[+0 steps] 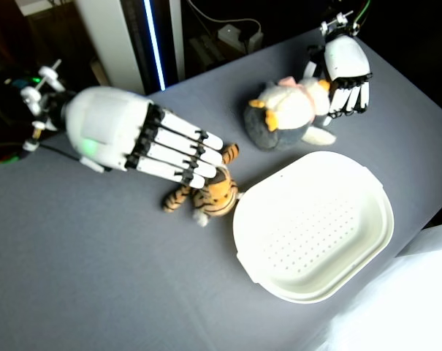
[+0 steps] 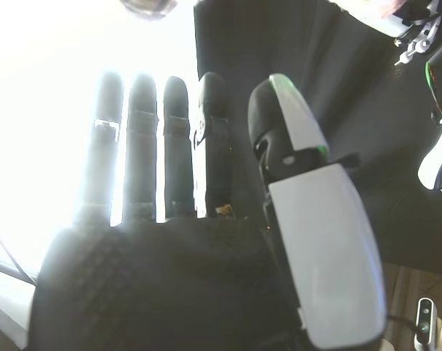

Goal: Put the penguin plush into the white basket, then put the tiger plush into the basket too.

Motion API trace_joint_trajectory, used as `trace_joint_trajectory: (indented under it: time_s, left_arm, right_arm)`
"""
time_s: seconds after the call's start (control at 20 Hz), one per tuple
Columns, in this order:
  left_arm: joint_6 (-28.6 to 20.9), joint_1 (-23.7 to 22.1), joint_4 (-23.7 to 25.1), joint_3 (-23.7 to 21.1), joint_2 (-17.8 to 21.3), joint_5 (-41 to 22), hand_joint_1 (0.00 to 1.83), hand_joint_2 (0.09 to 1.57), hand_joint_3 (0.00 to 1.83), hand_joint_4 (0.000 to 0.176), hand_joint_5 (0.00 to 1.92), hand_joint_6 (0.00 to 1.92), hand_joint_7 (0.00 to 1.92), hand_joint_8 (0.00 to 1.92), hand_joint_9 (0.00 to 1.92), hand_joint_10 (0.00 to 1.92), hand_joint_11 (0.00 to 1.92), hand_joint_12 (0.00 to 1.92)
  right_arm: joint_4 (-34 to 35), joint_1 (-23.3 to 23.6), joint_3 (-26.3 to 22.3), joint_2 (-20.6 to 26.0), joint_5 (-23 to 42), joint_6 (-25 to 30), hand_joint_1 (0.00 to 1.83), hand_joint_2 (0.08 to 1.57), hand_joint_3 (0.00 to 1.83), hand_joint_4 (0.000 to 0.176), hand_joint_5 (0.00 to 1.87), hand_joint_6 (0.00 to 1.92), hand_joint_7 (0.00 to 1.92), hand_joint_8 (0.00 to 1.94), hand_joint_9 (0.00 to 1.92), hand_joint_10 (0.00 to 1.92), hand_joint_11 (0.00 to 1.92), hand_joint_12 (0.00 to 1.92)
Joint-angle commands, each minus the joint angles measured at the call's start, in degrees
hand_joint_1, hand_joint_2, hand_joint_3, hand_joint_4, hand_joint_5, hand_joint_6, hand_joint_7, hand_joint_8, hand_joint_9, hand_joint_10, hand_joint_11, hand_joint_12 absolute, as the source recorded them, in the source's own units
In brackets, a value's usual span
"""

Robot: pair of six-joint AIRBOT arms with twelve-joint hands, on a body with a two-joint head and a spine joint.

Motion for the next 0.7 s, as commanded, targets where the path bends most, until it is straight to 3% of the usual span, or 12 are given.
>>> trace_joint_trajectory:
  time_s: [0.0, 0.05, 0.1, 0.2, 0.25, 0.3, 0.35, 0.4, 0.45, 0.55, 0.6, 0.65]
  left_arm:
    - [-0.3, -0.1, 2.7, -0.5, 0.6, -5.8, 1.19, 1.03, 0.00, 0.000, 1.18, 0.64, 0.95, 1.15, 0.69, 1.65, 0.57, 1.92]
    - [-1.7, -0.1, 3.6, -0.9, 1.3, -7.6, 1.19, 1.03, 0.00, 0.000, 1.18, 0.63, 0.86, 1.49, 0.64, 1.84, 0.61, 1.92]
    - [-3.7, -0.1, 5.0, -1.3, 2.3, -9.9, 1.19, 1.03, 0.00, 0.000, 1.18, 0.64, 0.82, 1.61, 0.62, 1.90, 0.62, 1.92]
    - [-6.4, -0.1, 7.9, -2.6, 4.9, -15.5, 1.19, 1.03, 0.00, 0.000, 1.18, 0.64, 0.83, 1.57, 0.62, 1.88, 0.61, 1.92]
    - [-7.0, -0.2, 9.0, -3.2, 6.1, -17.9, 1.15, 1.03, 0.00, 0.000, 1.19, 0.62, 0.81, 1.72, 0.62, 1.91, 0.57, 1.92]
    - [-7.4, -1.0, 9.8, -3.5, 7.2, -20.4, 1.11, 1.03, 0.00, 0.060, 1.17, 0.65, 0.91, 1.12, 0.71, 1.46, 0.53, 1.77]
    - [-7.5, -1.6, 9.9, -3.3, 7.5, -21.3, 1.11, 1.03, 0.00, 0.060, 1.17, 0.65, 0.91, 1.12, 0.71, 1.46, 0.53, 1.77]
    - [-7.5, -2.5, 9.9, -2.9, 7.5, -21.7, 1.22, 1.05, 0.00, 0.004, 1.13, 0.64, 1.07, 0.95, 0.78, 1.20, 0.54, 1.61]
    - [-7.5, -4.4, 9.5, -1.8, 7.2, -21.4, 1.23, 1.05, 0.00, 0.020, 1.06, 0.83, 1.17, 0.72, 0.86, 0.99, 0.57, 1.48]
    - [-7.4, -8.8, 9.2, 1.1, 5.4, -18.5, 1.24, 1.05, 0.00, 0.023, 1.05, 0.86, 1.20, 0.64, 0.91, 0.86, 0.58, 1.44]
    - [-7.1, -11.1, 9.0, 2.7, 4.2, -16.3, 1.28, 1.02, 0.00, 0.000, 1.22, 0.43, 1.23, 0.74, 1.01, 0.90, 0.67, 1.58]
    - [-5.7, -14.5, 8.5, 4.9, 2.4, -12.8, 1.30, 1.00, 0.00, 0.000, 1.31, 0.22, 1.26, 0.72, 1.04, 0.91, 0.69, 1.62]
  right_arm:
    - [0.8, 0.5, 0.2, 0.0, 7.2, 0.5, 0.81, 1.33, 0.00, 0.000, 0.63, 0.00, 0.46, 0.00, 0.48, 0.01, 0.20, 0.89]
    - [0.8, 0.5, 0.2, 0.0, 7.2, 0.5, 0.79, 1.34, 0.01, 0.000, 0.63, 0.00, 0.47, 0.00, 0.48, 0.00, 0.19, 0.89]
    - [0.8, 0.5, 0.2, 0.0, 7.2, 0.5, 0.79, 1.34, 0.01, 0.000, 0.63, 0.00, 0.47, 0.00, 0.48, 0.00, 0.19, 0.89]
    - [0.9, 0.5, 0.3, 0.0, 7.2, 0.5, 0.79, 1.34, 0.00, 0.000, 0.64, 0.00, 0.47, 0.00, 0.48, 0.00, 0.19, 0.89]
    - [0.9, 0.5, 0.3, 0.0, 7.2, 0.5, 0.81, 1.34, 0.00, 0.000, 0.64, 0.00, 0.48, 0.00, 0.49, 0.00, 0.19, 0.89]
    - [0.9, 0.5, 0.3, 0.0, 7.2, 0.5, 0.82, 1.33, 0.00, 0.000, 0.64, 0.00, 0.48, 0.00, 0.49, 0.01, 0.21, 0.90]
    - [0.9, 0.5, 0.4, 0.0, 7.2, 0.5, 0.82, 1.33, 0.00, 0.000, 0.64, 0.00, 0.48, 0.00, 0.49, 0.01, 0.21, 0.90]
    - [0.9, 0.5, 0.4, 0.0, 7.2, 0.5, 0.84, 1.33, 0.00, 0.000, 0.64, 0.00, 0.48, 0.00, 0.50, 0.01, 0.22, 0.90]
    - [0.9, 0.6, 0.4, 0.0, 7.2, 0.5, 0.84, 1.33, 0.00, 0.000, 0.64, 0.00, 0.47, 0.00, 0.50, 0.01, 0.21, 0.89]
    - [0.9, 0.6, 0.5, 0.0, 7.2, 0.5, 0.84, 1.33, 0.00, 0.000, 0.64, 0.00, 0.47, 0.00, 0.50, 0.00, 0.21, 0.89]
    - [0.9, 0.6, 0.5, 0.0, 7.2, 0.5, 0.82, 1.33, 0.00, 0.000, 0.64, 0.00, 0.48, 0.00, 0.50, 0.00, 0.21, 0.88]
    - [0.9, 0.6, 0.6, 0.0, 7.2, 0.5, 0.81, 1.33, 0.00, 0.000, 0.64, 0.00, 0.49, 0.00, 0.50, 0.00, 0.21, 0.88]
